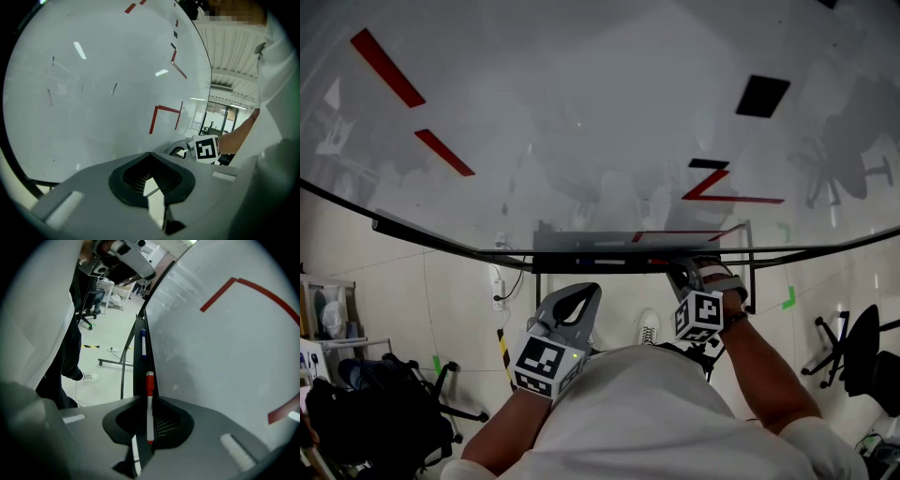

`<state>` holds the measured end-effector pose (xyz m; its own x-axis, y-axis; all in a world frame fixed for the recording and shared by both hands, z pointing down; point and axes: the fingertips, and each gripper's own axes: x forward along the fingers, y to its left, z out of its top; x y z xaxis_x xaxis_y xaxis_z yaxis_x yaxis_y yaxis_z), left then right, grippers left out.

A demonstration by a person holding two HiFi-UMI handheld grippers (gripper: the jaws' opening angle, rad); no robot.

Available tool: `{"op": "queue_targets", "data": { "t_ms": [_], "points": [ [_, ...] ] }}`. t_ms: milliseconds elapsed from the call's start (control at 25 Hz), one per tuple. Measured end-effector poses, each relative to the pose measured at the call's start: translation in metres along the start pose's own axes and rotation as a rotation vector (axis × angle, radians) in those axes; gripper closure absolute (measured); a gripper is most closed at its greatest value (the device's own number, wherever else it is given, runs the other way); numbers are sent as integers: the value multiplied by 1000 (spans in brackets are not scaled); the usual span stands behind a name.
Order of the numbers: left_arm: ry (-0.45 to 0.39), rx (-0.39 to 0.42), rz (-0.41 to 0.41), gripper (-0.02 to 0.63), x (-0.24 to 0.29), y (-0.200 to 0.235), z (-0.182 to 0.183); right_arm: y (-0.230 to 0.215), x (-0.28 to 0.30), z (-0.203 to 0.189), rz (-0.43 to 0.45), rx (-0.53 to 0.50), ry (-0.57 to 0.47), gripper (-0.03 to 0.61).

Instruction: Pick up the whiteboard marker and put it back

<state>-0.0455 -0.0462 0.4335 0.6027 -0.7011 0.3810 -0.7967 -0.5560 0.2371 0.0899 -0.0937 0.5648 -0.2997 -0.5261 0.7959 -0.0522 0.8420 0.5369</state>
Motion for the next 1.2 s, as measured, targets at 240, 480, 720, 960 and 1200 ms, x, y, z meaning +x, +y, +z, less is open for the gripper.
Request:
{"op": "queue_targets", "data": {
  "t_ms": [240, 480, 720, 960, 1200],
  "points": [
    [-3, -9, 3, 597, -1, 2, 1, -1, 5, 1, 8, -9, 3, 540],
    [-2, -7, 8, 597, -2, 4, 1, 0, 7, 2, 9, -3, -2, 538],
    [6, -9, 0, 597, 0, 3, 0, -2, 3, 5, -1, 41, -24, 492],
    [5, 1, -9, 597, 4, 0, 1, -3, -3, 1, -7, 68, -13, 504],
    [10, -1, -24, 597, 7, -5, 3, -8, -22, 9, 16, 258, -71, 577]
  ]
}}
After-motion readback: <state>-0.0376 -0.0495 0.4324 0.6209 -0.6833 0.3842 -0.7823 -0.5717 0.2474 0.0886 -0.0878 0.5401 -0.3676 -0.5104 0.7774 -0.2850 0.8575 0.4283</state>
